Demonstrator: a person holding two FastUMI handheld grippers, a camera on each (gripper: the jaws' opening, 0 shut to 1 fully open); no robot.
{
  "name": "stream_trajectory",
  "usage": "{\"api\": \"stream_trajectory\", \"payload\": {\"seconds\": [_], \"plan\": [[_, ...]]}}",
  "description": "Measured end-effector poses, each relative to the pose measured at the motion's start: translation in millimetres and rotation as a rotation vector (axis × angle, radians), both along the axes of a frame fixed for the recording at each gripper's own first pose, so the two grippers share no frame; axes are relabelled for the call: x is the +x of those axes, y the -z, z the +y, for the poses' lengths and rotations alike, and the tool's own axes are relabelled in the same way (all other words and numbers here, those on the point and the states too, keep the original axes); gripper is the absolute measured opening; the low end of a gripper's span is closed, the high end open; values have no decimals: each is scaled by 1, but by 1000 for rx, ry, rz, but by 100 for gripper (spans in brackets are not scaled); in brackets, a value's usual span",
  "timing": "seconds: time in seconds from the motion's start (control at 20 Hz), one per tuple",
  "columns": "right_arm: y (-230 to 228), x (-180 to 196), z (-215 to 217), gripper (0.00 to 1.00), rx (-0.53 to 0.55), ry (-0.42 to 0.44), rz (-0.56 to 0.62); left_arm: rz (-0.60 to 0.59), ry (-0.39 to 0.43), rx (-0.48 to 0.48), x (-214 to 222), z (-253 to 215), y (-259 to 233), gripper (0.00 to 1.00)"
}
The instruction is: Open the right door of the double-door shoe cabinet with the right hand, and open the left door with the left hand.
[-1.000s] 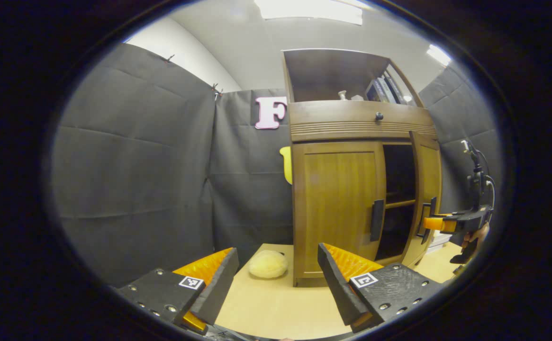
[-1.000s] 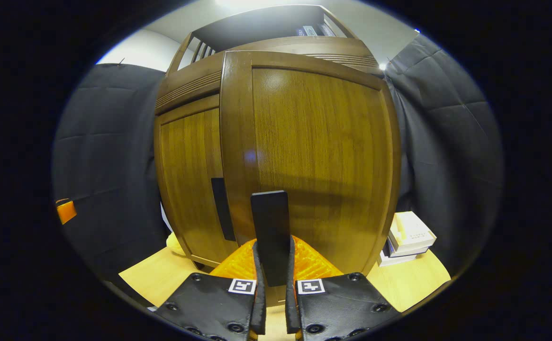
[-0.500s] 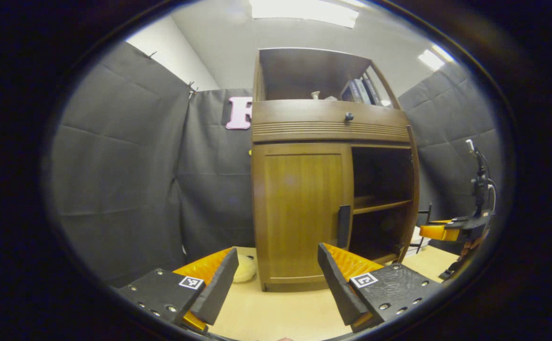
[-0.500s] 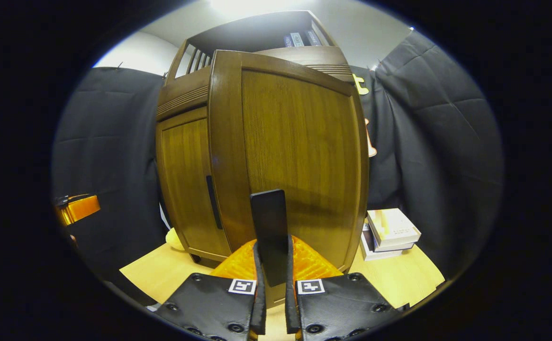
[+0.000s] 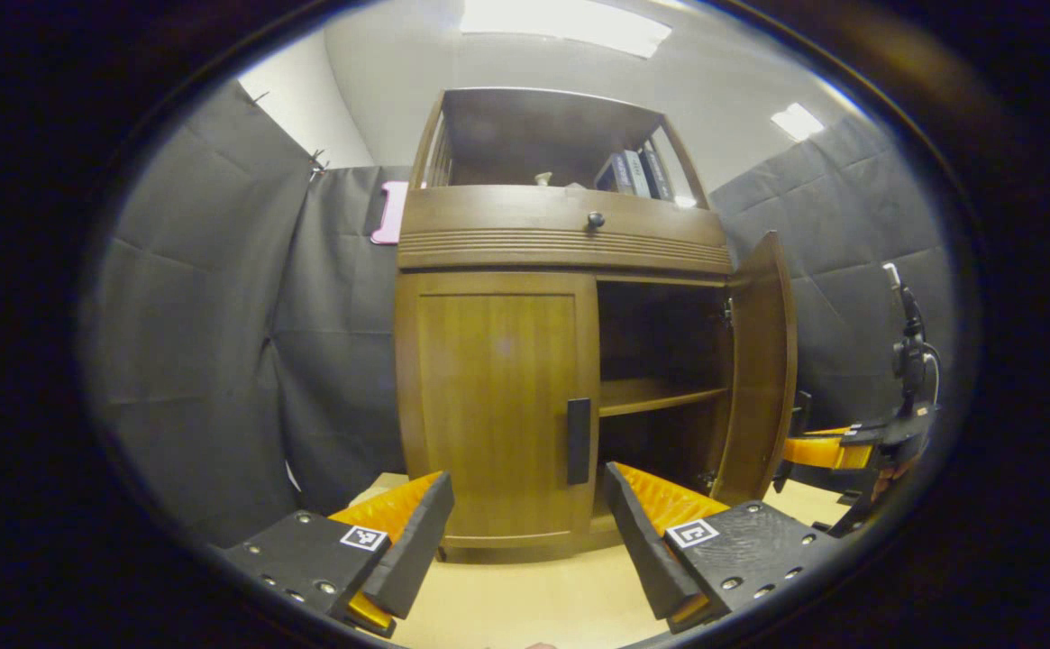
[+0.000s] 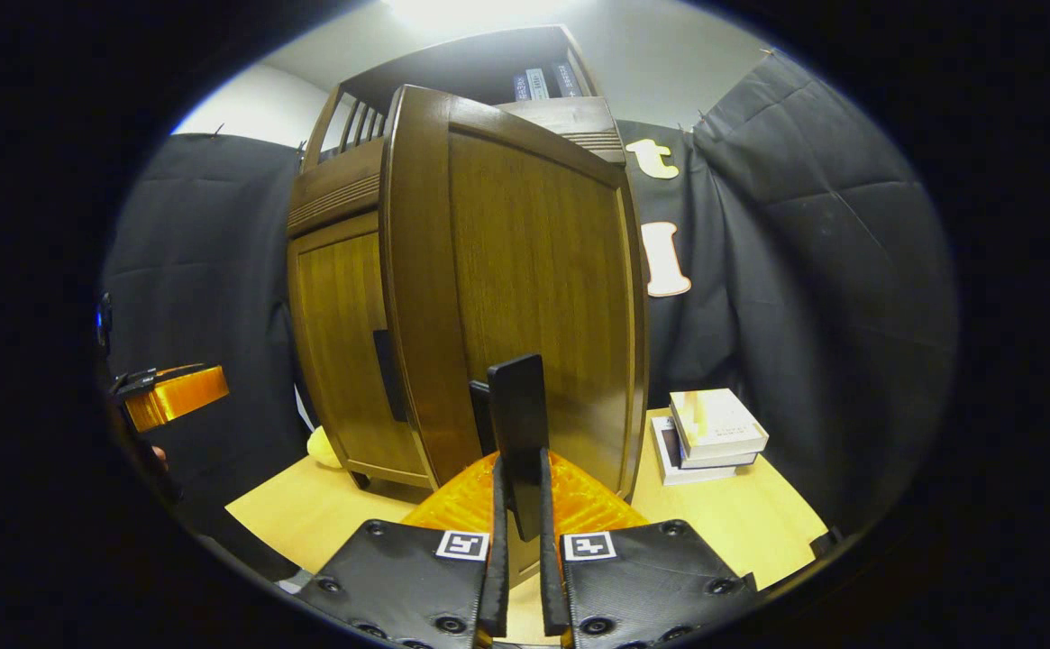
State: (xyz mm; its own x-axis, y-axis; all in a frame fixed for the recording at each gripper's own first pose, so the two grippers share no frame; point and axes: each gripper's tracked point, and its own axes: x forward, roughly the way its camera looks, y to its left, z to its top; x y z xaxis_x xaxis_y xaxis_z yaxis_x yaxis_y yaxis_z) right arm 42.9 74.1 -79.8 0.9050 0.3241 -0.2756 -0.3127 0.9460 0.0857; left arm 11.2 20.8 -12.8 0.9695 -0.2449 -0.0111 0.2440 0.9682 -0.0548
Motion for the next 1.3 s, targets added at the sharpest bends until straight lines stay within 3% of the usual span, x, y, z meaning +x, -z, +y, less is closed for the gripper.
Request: {"api": "stream_trajectory", "payload": {"seconds": [0.7, 0.75, 0.9, 0.95, 1.0, 1.3], "plan": [[0, -6, -87, 16, -52, 132, -6, -4, 57, 18, 15, -8, 0, 98], [0, 1, -95, 8, -51, 150, -8, -5, 59, 23, 16, -11, 0, 98], [-2, 2, -112, 7, -33, 186, -4, 2, 67, 29, 21, -20, 4, 96], [-1, 3, -119, 3, -38, 199, -5, 0, 70, 31, 24, -22, 4, 96], [-2, 3, -126, 7, -43, 214, -6, -3, 73, 35, 28, -26, 3, 98], [-11, -7, -163, 3, -30, 301, -25, -35, 85, 58, 38, -46, -2, 98]]}}
